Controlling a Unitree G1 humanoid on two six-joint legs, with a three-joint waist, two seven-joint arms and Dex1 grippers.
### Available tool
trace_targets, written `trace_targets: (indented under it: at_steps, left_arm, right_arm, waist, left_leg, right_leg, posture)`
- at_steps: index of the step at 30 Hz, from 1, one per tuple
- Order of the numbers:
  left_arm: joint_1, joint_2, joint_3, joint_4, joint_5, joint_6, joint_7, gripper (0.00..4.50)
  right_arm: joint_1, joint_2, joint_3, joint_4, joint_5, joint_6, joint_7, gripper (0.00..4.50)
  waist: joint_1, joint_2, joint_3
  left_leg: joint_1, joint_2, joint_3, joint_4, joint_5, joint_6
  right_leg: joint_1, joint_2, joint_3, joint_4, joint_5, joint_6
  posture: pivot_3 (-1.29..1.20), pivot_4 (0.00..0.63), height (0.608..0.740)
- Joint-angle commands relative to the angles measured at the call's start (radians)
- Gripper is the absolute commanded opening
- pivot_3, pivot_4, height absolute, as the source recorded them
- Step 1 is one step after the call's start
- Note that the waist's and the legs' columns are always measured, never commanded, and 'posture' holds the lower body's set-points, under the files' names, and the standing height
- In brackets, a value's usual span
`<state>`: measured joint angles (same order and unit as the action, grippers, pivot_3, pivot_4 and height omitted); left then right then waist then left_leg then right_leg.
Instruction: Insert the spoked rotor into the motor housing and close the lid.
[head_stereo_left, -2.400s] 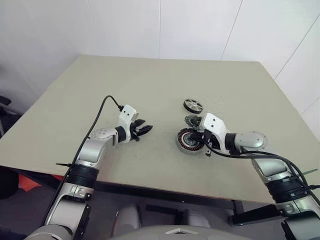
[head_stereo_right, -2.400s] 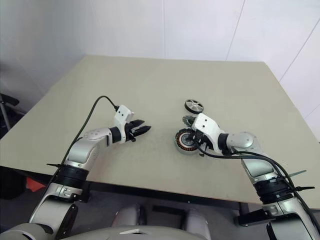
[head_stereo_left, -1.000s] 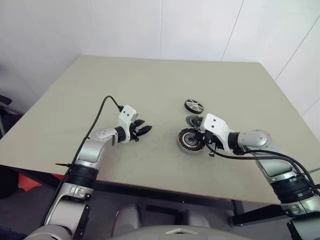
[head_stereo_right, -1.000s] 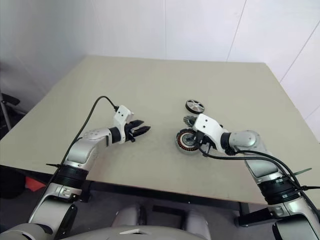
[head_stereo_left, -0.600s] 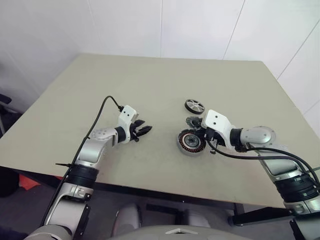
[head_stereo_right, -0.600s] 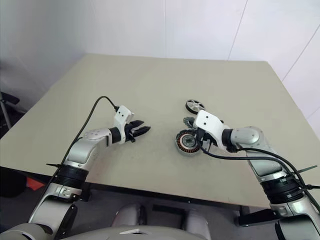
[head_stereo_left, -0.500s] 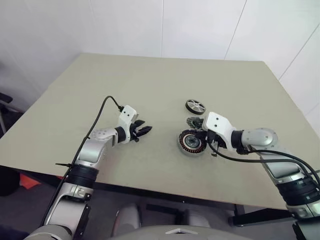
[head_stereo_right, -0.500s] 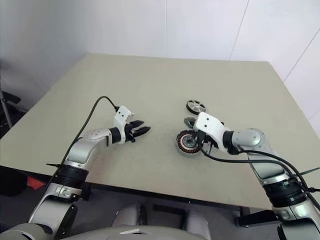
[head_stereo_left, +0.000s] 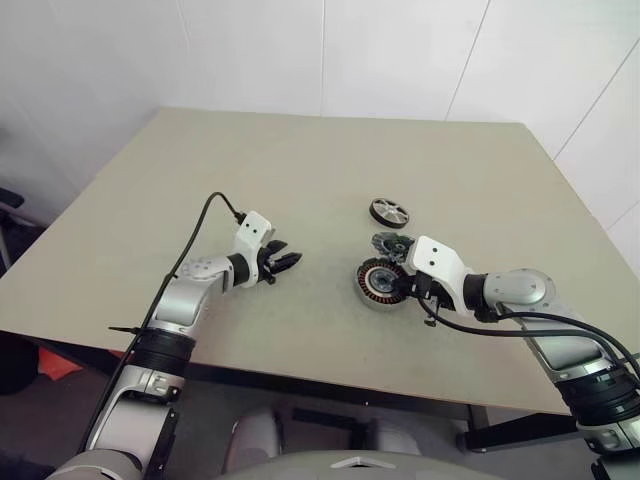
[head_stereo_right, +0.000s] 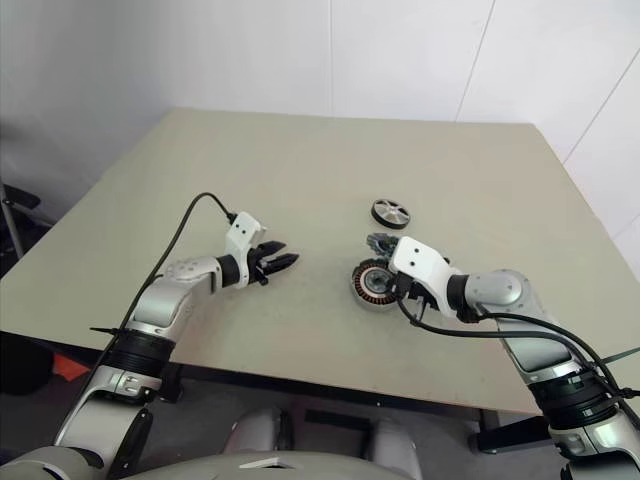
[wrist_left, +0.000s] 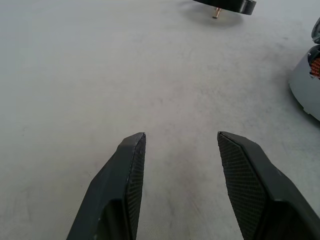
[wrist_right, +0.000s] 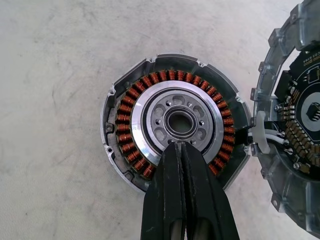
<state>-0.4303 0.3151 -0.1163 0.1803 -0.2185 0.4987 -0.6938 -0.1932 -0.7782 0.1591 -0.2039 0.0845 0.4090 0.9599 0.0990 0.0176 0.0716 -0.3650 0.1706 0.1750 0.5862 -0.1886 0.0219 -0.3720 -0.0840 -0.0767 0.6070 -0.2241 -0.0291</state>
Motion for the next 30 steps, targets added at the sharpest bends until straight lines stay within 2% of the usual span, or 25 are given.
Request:
trace_targets:
  at_steps: [1,13,20,30]
  left_arm:
    - [-0.009,-0.002,0.002,-0.015,0.002,-0.021,-0.002,2.43]
    - [-0.009,0.000,-0.001,-0.007,0.008,-0.023,-0.005,2.43]
    - [-0.008,0.011,0.008,0.003,0.012,-0.030,-0.002,2.43]
    - [-0.003,0.008,0.005,0.000,0.016,-0.033,0.003,2.43]
  right_arm:
    - [-0.033,-0.015,-0.052,-0.047,0.031,-0.010,0.007,0.05]
    - [-0.054,0.005,-0.033,-0.058,0.044,0.007,-0.002,0.05]
    - [-0.006,0.038,0.044,0.062,-0.002,-0.031,-0.015,0.05]
    - [-0.037,0.010,-0.023,0.053,0.036,-0.052,-0.017,0.05]
  waist:
    - [0.000,0.000,0.000]
    - [0.000,0.000,0.000]
    - [-0.001,0.001,0.000]
    - [-0.001,0.000,0.000]
  left_leg:
    - [0.000,0.000,0.000,0.000,0.000,0.000]
    - [-0.001,0.000,0.000,0.000,0.000,0.001]
    - [0.000,0.000,0.000,0.000,0.000,0.000]
    - [0.006,0.000,0.000,0.000,0.000,-0.001]
  right_leg:
    - [0.000,0.000,0.000,0.000,0.000,0.000]
    - [-0.001,0.000,0.000,0.001,0.000,0.000]
    - [0.000,0.000,0.000,0.001,0.000,0.000]
    - [0.005,0.000,0.001,-0.001,-0.004,0.006]
  posture:
    - [0.00,0.000,0.740]
    - [0.00,0.000,0.740]
    - [0.00,0.000,0.740]
    - [0.00,0.000,0.740]
